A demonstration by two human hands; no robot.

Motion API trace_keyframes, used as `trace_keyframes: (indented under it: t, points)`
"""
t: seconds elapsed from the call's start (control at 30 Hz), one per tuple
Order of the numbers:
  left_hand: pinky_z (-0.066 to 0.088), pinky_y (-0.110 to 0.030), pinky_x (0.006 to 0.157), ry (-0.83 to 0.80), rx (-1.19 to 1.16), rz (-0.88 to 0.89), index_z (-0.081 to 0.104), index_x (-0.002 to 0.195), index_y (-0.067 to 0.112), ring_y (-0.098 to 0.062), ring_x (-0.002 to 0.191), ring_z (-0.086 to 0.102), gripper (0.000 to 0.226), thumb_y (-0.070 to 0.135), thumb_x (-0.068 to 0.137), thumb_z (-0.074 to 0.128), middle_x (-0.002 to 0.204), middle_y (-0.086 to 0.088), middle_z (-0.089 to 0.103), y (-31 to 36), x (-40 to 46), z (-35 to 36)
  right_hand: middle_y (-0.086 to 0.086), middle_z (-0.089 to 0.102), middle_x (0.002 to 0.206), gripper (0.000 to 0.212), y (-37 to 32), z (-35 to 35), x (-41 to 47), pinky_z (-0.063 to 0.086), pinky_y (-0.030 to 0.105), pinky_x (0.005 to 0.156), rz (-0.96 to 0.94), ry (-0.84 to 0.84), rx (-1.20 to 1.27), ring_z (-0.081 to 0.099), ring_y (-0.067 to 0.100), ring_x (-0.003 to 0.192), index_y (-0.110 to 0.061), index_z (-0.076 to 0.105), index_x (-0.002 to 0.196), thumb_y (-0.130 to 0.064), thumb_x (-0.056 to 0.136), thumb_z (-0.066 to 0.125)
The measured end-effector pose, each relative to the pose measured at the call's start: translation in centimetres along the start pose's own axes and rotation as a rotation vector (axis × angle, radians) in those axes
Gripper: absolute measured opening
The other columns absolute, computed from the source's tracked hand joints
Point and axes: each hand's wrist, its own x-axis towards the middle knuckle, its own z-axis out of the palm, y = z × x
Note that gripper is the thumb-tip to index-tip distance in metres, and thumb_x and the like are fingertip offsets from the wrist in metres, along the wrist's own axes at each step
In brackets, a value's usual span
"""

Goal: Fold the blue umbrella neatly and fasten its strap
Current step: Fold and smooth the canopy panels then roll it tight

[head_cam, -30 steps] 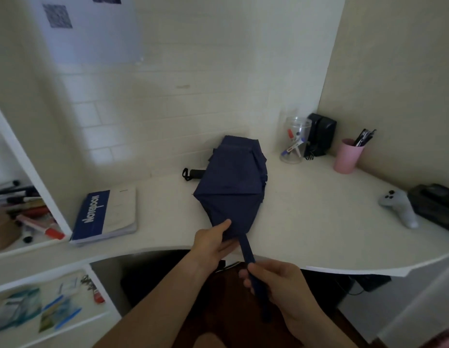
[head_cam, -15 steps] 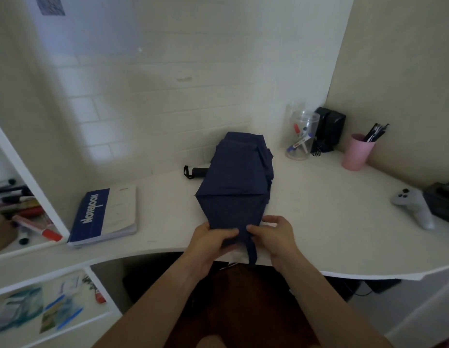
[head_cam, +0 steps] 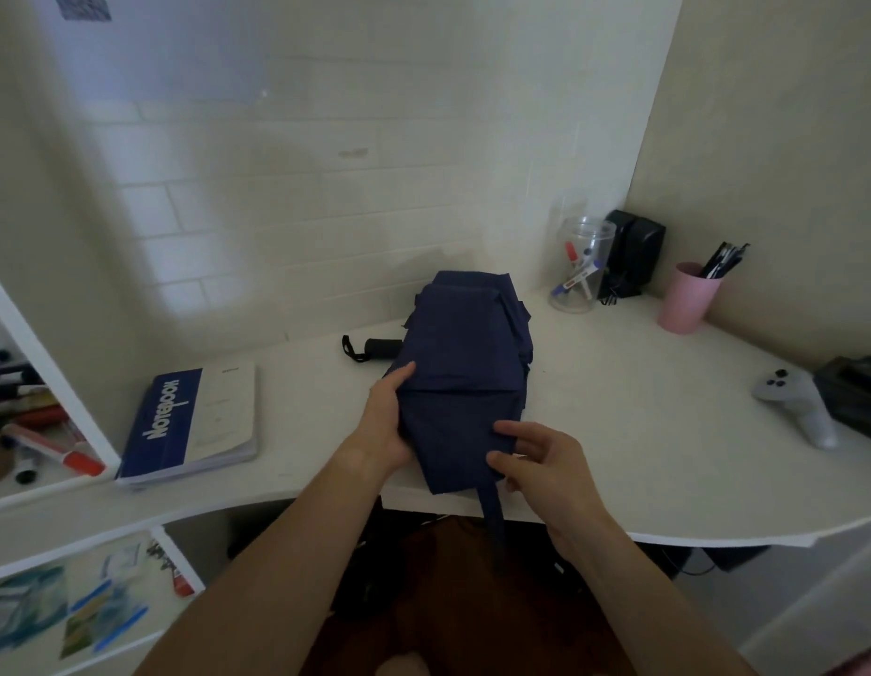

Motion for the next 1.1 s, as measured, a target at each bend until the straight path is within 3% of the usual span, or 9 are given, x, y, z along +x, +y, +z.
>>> trace_keyframes:
  t: [0.13, 0.23, 0.37, 0.53, 0.67, 0.77, 0.93, 1.0, 1.1]
  points:
    - [0.063, -0.044, 0.078, 0.131, 0.49, 0.064, 0.057, 0.134, 0.009, -0.028, 0.107, 0.071, 0.06, 0.013, 0.081, 0.086, 0.122, -0.012, 0.073, -0.9, -1.9, -2.5, 0.008, 0.069, 0.107, 0.033, 2.0, 0.5, -0.4, 0.064, 0.035, 0.073, 0.047, 0.035, -0.037, 0.075, 0.023, 0.082, -0.014, 0.068, 0.114, -0.005, 0.083, 0.079]
    - [0.062, -0.03, 0.071, 0.269, 0.908, 0.381, 0.028, 0.144, 0.022, -0.017, 0.083, 0.074, 0.086, 0.007, 0.081, 0.085, 0.095, -0.008, 0.076, -2.4, -3.5, -5.0, 0.004, 0.072, 0.088, 0.032, 3.2, 1.1, -0.6, 0.064, 0.042, 0.073, -0.001, 0.041, -0.203, 0.075, 0.02, 0.068, -0.017, 0.069, 0.11, -0.012, 0.08, 0.083]
    - [0.052, -0.014, 0.054, 0.292, 1.228, 0.77, 0.02, 0.148, 0.029, -0.009, 0.054, 0.066, 0.091, 0.01, 0.084, 0.081, 0.063, 0.002, 0.069, -3.7, -3.9, -6.3, -0.011, 0.066, 0.073, 0.019, 2.7, 0.7, -0.5, 0.055, 0.029, 0.068, -0.249, 0.074, -0.803, 0.067, 0.011, 0.069, -0.032, 0.071, 0.093, -0.044, 0.081, 0.077]
    - [0.042, -0.022, 0.073, 0.277, 1.628, 0.898, 0.051, 0.135, 0.022, -0.017, 0.086, 0.061, 0.046, 0.019, 0.093, 0.071, 0.094, 0.003, 0.054, -4.2, -3.4, -6.4, -0.005, 0.062, 0.106, 0.021, 2.4, 0.0, 2.9, 0.05, 0.03, 0.084, -0.792, -0.004, -0.974, 0.055, 0.017, 0.099, -0.024, 0.07, 0.111, -0.033, 0.095, 0.061]
    - [0.05, -0.043, 0.103, 0.181, 1.934, 1.203, 0.07, 0.122, 0.014, -0.031, 0.125, 0.051, 0.03, 0.025, 0.096, 0.059, 0.136, -0.013, 0.053, -4.1, -2.0, -7.6, 0.0, 0.054, 0.139, 0.051, 3.2, -0.3, 4.7, 0.045, 0.04, 0.106, -0.753, -0.248, -1.21, 0.049, 0.022, 0.125, -0.024, 0.055, 0.138, -0.05, 0.095, 0.044]
    - [0.026, -0.048, 0.125, -0.133, 2.001, 0.965, 0.045, 0.154, 0.022, -0.024, 0.155, 0.025, 0.055, 0.04, 0.106, 0.027, 0.167, -0.005, 0.031, -3.6, -1.5, -7.9, 0.005, 0.033, 0.162, 0.066, 4.4, -0.8, 5.2, 0.029, 0.043, 0.121, -0.72, -0.323, -1.297, 0.031, 0.024, 0.147, -0.025, 0.036, 0.154, -0.06, 0.1, 0.024]
    - [0.005, -0.04, 0.13, -0.177, 2.273, 0.667, -0.001, 0.16, 0.048, -0.009, 0.158, -0.006, 0.059, 0.064, 0.104, 0.009, 0.171, 0.011, -0.006, -2.0, -1.0, -9.4, -0.007, -0.011, 0.167, 0.081, 4.2, -1.6, 5.2, 0.0, 0.034, 0.127, -0.562, -0.491, -1.418, -0.011, 0.009, 0.154, -0.034, -0.004, 0.159, -0.072, 0.088, -0.003]
    - [0.002, -0.04, 0.13, -0.214, 2.314, 0.66, -0.007, 0.157, 0.053, -0.009, 0.158, -0.01, 0.059, 0.069, 0.103, 0.008, 0.171, 0.011, -0.011, -1.2, -1.2, -9.7, -0.015, -0.003, 0.166, 0.082, 2.9, -2.0, 4.9, 0.005, 0.031, 0.126, -0.485, -0.544, -1.367, -0.002, 0.004, 0.152, -0.038, 0.007, 0.159, -0.078, 0.088, 0.014]
    - [-0.003, -0.039, 0.129, -0.231, 2.268, 0.685, -0.008, 0.156, 0.056, -0.006, 0.157, -0.014, 0.058, 0.07, 0.103, 0.009, 0.17, 0.013, -0.013, -1.0, -1.5, -10.1, -0.016, 0.054, 0.141, 0.055, -0.4, -2.2, 5.9, 0.042, 0.03, 0.11, -0.464, -0.312, -1.067, 0.051, 0.006, 0.129, -0.034, 0.061, 0.133, -0.061, 0.086, 0.064]
